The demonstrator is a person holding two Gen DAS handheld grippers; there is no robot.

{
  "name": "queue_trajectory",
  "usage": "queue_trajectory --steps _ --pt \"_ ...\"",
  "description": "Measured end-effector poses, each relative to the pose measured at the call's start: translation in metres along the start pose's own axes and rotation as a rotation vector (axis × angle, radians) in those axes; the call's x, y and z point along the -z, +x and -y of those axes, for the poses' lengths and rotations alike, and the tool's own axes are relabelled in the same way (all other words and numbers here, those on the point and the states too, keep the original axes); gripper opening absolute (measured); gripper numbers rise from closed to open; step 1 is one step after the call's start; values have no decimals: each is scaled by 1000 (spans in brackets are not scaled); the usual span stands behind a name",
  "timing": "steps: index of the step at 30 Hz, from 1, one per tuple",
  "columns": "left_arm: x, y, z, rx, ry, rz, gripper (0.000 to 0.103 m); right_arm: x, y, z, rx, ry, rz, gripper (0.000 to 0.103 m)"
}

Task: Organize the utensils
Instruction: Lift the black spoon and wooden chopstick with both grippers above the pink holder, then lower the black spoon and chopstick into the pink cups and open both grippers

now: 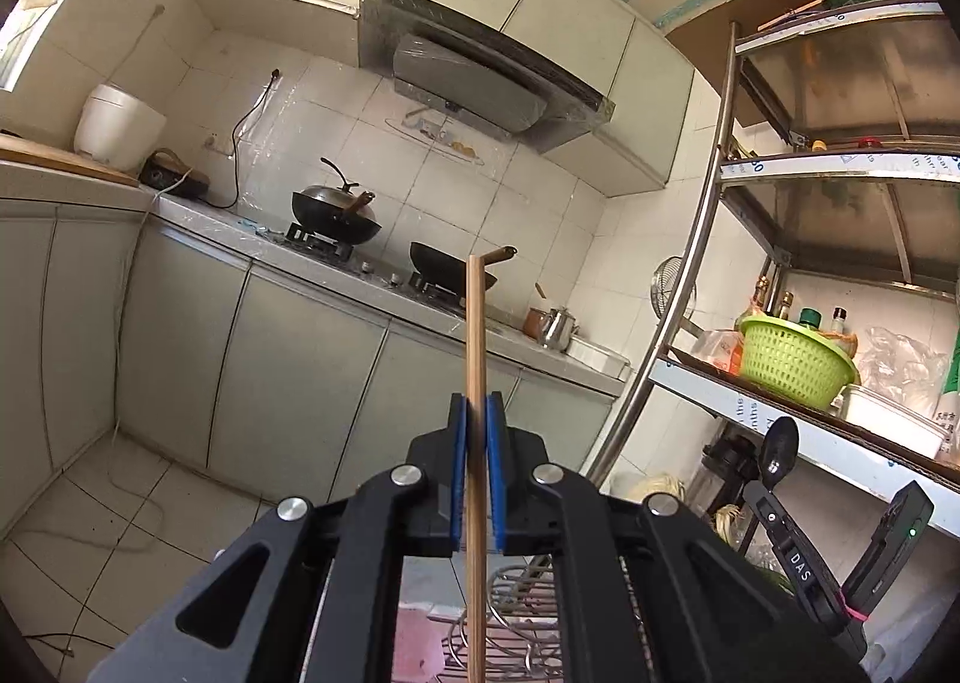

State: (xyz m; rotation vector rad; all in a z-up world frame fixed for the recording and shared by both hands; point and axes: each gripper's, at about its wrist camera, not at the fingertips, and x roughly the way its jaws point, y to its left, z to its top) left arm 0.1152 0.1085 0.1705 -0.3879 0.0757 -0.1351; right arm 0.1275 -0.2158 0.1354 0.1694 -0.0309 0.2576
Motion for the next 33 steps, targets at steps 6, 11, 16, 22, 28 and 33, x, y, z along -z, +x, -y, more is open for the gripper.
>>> queue_trajectory --steps 6,11,16,22,28,33 --pt "8 24 -5 -46 43 23 6 25 25 -2 42 -67 -4 4" --pt "14 36 -9 -59 40 34 6 42 29 0 47 -68 -43 4" --pt "16 43 -8 -72 62 72 6 57 22 3 45 -55 -92 4" --pt "27 50 2 -121 158 146 6 68 15 6 47 -38 -135 4" --pt "43 57 3 -129 178 113 6 75 16 7 48 -23 -177 4" --pt "60 49 2 -106 181 47 6 76 15 3 42 -30 -217 4"
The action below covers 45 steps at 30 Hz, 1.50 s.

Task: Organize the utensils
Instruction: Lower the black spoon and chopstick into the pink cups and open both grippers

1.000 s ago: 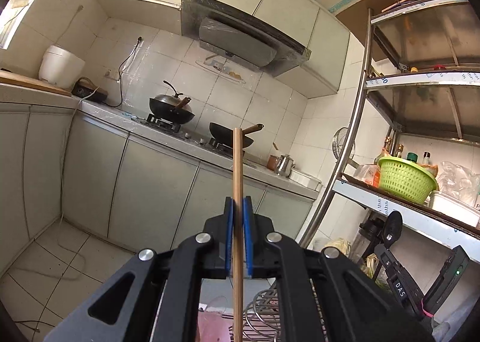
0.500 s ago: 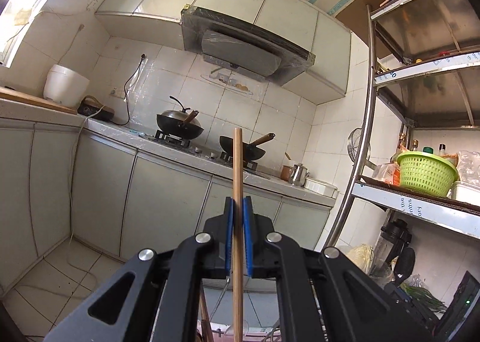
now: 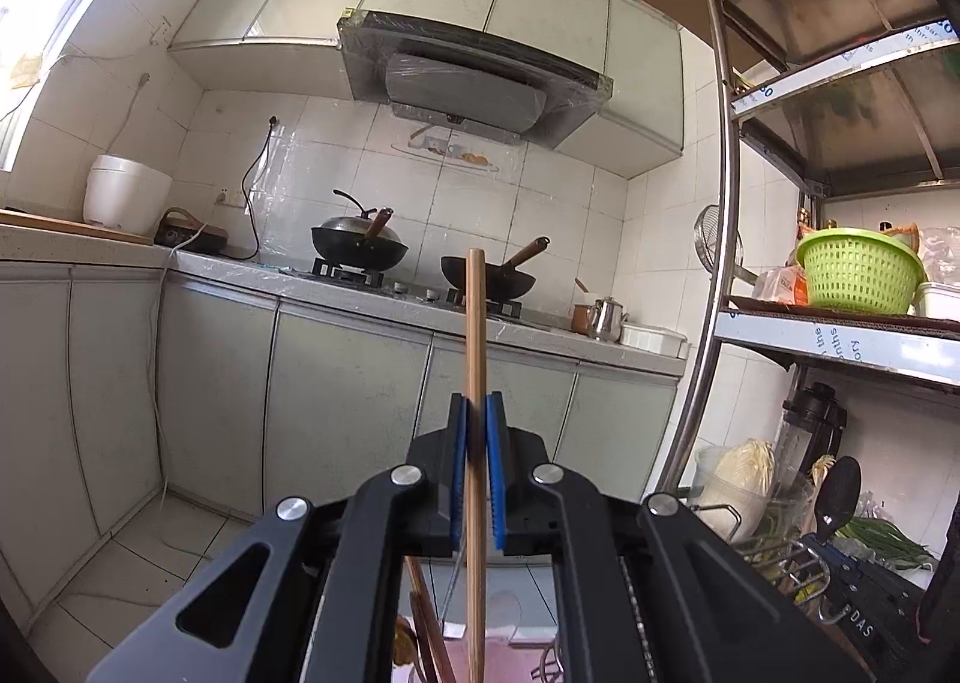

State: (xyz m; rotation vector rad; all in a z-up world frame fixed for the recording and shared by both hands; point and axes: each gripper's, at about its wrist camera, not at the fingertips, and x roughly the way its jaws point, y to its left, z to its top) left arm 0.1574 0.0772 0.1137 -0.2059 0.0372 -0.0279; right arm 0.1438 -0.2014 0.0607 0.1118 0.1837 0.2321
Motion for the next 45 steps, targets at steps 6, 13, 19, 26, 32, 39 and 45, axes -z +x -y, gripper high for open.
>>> queue_trajectory --steps 6,13,19,26,32,39,45 --pt "29 -11 4 41 18 -114 6 6 -2 -4 3 -2 -71 4" --pt "58 -9 7 27 20 -234 7 12 -2 -9 -1 -19 -154 4" --pt "55 -11 13 16 39 -268 7 16 0 -12 16 -18 -230 4" --pt "50 -9 12 3 -2 -326 21 19 -2 -16 52 -32 -293 10" --pt "40 -16 14 -18 0 -331 41 17 -14 -8 55 10 -302 44" --pt "32 -29 25 -30 53 -345 44 14 -30 -16 50 -11 -298 53" --pt "28 -46 30 -39 68 -350 50 16 -49 -21 49 -14 -290 53"
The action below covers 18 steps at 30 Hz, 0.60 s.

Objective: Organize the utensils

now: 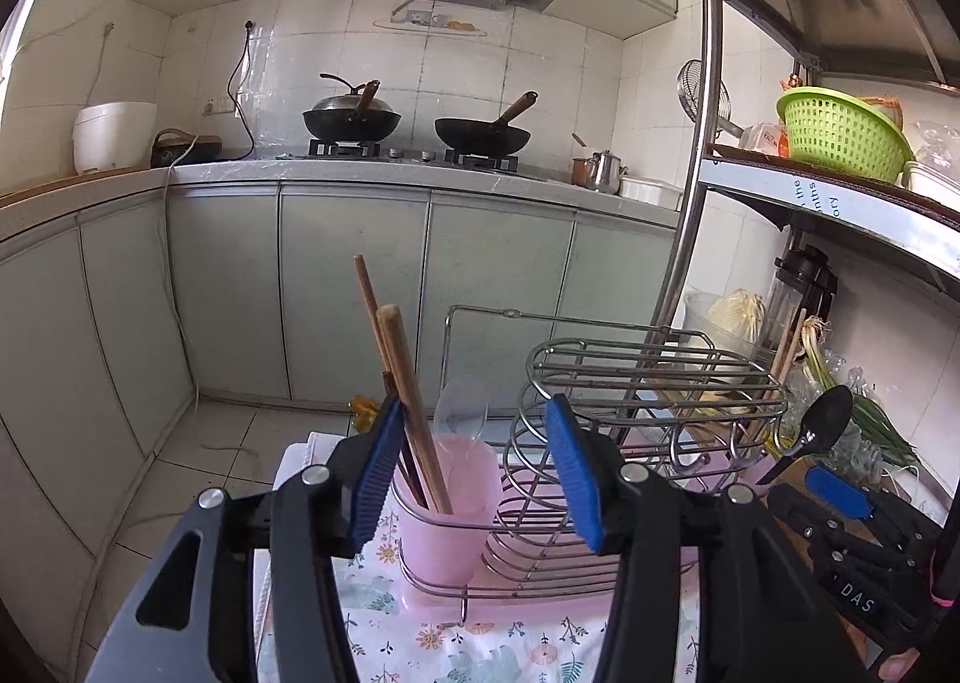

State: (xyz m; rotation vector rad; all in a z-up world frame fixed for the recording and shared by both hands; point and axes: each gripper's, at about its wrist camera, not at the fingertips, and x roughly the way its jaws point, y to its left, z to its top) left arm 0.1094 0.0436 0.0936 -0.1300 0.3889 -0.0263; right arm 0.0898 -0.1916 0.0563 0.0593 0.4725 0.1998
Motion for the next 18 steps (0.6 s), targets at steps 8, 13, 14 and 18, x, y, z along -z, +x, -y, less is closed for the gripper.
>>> queue_trajectory --steps 8,13,14,18 --pt "7 -19 0 11 -18 -18 52 14 -21 -5 -14 11 -3 53" --pt "13 -28 1 8 -17 -26 54 19 -28 -8 -28 7 -4 53" --pt "14 -30 2 8 -18 -27 55 20 -30 -9 -33 8 -4 53" --pt "17 -36 5 13 -11 -33 58 22 -36 -13 -50 8 -2 53"
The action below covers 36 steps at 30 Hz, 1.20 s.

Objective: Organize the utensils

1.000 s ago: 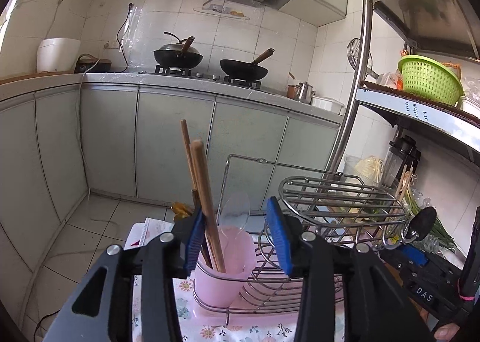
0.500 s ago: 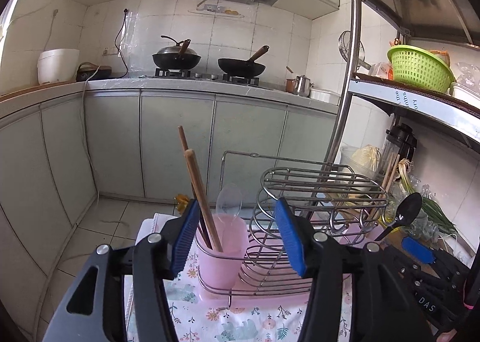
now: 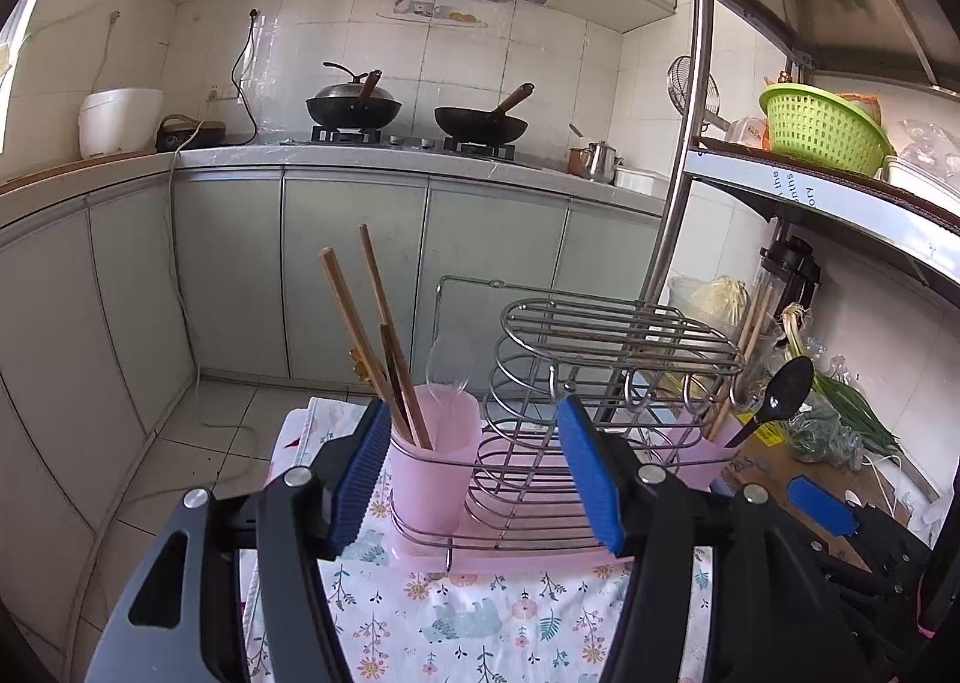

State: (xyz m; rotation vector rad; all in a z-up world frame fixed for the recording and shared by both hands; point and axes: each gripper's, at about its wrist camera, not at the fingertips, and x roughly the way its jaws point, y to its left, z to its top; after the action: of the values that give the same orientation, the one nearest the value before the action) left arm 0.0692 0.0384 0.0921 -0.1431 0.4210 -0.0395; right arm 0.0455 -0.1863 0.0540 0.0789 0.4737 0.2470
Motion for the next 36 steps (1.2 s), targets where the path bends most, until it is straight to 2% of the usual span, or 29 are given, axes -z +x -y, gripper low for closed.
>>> queue_trajectory --steps 4,11,14,19,24,36 --pt "4 -6 2 12 1 -5 59 2 -5 -4 -11 -6 4 53" --pt "14 -19 0 22 -20 -11 72 5 -14 -9 -27 -4 16 55" --pt "18 -24 -3 19 -35 -17 75 6 -19 -11 -32 8 32 62" --pt "23 -31 -9 20 -56 -10 77 11 -23 -11 -28 38 44 66" --pt "30 -34 -9 40 -46 -37 78 17 -23 -9 -2 73 44 66" --pt "45 -24 -1 49 -47 -99 78 32 -13 -8 -1 55 -27 66"
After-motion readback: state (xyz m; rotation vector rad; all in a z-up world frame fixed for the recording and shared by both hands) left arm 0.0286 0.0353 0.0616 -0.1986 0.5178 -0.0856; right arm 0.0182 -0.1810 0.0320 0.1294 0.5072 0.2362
